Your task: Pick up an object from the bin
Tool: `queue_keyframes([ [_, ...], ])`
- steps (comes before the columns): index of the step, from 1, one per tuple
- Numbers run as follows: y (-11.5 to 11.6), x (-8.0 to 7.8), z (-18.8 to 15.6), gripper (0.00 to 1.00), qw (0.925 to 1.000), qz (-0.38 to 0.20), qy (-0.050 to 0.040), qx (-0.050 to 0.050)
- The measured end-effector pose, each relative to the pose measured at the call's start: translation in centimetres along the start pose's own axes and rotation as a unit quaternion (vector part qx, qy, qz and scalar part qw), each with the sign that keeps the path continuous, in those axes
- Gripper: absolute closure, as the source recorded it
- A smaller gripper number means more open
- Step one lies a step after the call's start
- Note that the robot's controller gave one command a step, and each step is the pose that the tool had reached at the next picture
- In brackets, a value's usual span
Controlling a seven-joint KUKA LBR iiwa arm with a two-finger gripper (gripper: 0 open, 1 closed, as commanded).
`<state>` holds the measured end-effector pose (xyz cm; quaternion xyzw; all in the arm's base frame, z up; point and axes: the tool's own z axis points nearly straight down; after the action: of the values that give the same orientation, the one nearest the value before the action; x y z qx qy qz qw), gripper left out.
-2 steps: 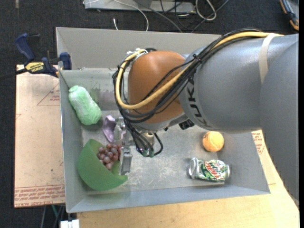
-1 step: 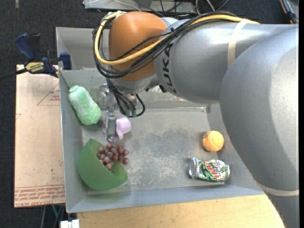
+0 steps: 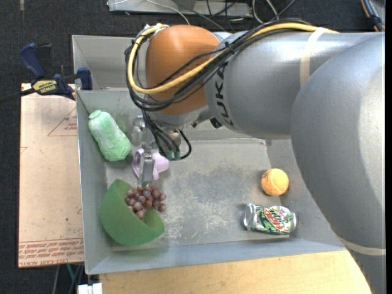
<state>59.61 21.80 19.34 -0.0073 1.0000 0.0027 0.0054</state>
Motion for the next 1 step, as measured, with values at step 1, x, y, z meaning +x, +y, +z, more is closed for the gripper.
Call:
queue_keyframes([
  [1,-8.97,-3.68,8.16,0.0,0.995,-0.099,-0.0023,0.001],
])
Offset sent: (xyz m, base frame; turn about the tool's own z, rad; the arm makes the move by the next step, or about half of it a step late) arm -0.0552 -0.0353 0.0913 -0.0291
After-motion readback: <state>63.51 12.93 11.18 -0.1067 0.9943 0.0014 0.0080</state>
